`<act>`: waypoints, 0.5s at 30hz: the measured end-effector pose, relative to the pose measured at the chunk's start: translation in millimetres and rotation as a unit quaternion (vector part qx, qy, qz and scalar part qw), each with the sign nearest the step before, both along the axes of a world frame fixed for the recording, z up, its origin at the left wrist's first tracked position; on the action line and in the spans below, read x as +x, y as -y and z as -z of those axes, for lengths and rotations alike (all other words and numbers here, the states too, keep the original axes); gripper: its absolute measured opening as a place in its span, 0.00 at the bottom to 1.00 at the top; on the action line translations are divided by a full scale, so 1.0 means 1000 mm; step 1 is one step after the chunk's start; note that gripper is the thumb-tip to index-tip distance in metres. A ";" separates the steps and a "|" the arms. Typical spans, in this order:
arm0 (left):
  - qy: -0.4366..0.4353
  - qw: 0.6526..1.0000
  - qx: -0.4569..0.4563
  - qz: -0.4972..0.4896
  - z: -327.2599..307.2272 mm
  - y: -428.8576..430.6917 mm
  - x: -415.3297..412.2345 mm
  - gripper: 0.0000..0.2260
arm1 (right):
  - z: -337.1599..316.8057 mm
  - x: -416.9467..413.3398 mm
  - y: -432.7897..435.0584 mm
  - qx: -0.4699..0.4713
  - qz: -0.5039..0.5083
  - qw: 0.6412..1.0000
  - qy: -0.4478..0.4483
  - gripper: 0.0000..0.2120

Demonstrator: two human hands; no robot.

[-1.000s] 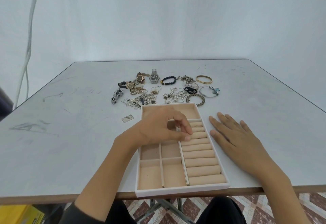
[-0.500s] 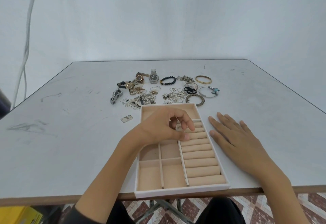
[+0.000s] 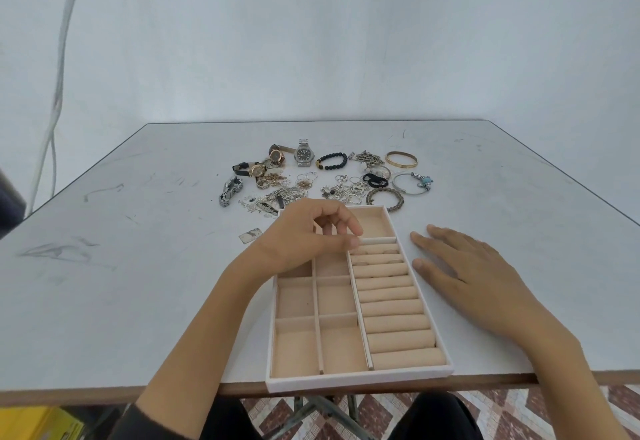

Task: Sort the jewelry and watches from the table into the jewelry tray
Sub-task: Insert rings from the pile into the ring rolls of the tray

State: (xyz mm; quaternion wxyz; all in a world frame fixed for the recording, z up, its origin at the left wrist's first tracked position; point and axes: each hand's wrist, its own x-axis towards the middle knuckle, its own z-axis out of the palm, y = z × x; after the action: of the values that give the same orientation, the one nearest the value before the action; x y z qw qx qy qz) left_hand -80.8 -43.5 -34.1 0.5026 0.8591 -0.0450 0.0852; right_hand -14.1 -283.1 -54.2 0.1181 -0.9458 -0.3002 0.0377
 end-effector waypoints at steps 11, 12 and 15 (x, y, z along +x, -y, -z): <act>-0.001 0.978 0.084 -0.191 -0.009 -0.038 0.063 0.03 | -0.050 0.080 -0.060 0.124 -0.002 0.992 0.002 0.03; -0.010 0.971 0.120 -0.204 -0.009 -0.041 0.072 0.04 | -0.051 0.088 -0.073 0.125 0.000 0.992 0.016 0.04; -0.031 0.950 0.223 -0.218 -0.003 -0.044 0.097 0.07 | -0.047 0.113 -0.109 0.091 0.000 0.994 0.060 0.06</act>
State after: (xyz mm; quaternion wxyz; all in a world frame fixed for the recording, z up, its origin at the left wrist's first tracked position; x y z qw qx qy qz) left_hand 16.2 0.3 -30.8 0.2681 0.9406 0.1405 0.1539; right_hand 98.5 -174.2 -7.5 0.1852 -0.9318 -0.3087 -0.0469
